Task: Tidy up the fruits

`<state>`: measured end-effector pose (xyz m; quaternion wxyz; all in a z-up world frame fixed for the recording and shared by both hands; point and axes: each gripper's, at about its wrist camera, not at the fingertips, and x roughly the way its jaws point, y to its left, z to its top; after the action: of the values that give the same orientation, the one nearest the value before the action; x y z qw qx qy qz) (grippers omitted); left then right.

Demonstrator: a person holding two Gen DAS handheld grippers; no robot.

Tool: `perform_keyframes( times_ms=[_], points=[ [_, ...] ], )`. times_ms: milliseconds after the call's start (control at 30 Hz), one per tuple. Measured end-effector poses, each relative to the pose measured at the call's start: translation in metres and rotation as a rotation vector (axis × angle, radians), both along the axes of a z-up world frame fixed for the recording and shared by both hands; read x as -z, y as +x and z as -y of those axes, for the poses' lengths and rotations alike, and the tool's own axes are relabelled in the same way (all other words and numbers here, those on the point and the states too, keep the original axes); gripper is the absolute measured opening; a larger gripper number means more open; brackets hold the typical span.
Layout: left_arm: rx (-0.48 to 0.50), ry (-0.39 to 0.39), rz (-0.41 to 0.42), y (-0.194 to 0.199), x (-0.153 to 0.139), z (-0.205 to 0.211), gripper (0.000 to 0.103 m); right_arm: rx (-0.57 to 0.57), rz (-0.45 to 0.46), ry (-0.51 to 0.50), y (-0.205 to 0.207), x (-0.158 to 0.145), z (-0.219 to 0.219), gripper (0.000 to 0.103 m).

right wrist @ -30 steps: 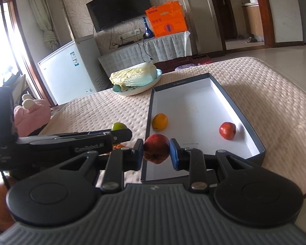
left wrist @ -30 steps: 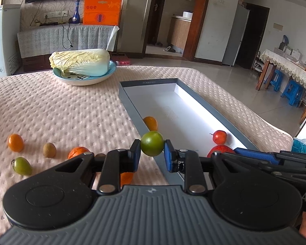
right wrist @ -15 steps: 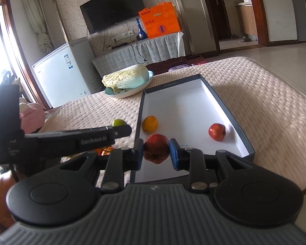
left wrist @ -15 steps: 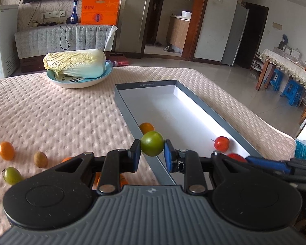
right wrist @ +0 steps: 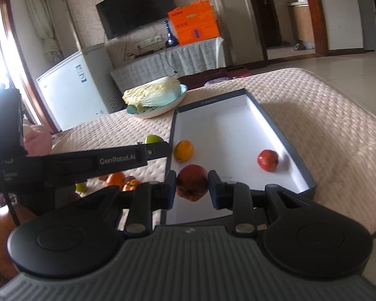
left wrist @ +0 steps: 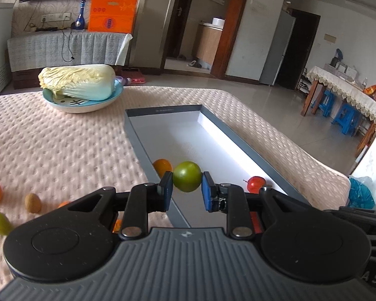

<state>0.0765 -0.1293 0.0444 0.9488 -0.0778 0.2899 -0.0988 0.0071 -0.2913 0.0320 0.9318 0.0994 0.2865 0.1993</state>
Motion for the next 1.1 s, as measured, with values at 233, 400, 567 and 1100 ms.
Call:
perform_keyframes(
  times_ms=[233,400,567,1100],
  points=[
    [0.041,0.001,-0.012,0.014,0.008,0.022,0.029,0.048,-0.012,-0.027,-0.001,0.003,0.015,0.031],
    [0.062,0.014,-0.034,0.024,0.018,0.040,0.031,0.090,-0.023,-0.020,0.002,0.006,0.026,0.031],
    [0.069,0.023,-0.042,0.027,0.022,0.045,0.044,0.114,-0.023,-0.009,0.004,0.006,0.031,0.031],
    [0.012,0.008,0.024,-0.025,-0.005,-0.003,0.045,0.119,-0.062,-0.005,0.049,0.019,0.006,0.031]
  ],
)
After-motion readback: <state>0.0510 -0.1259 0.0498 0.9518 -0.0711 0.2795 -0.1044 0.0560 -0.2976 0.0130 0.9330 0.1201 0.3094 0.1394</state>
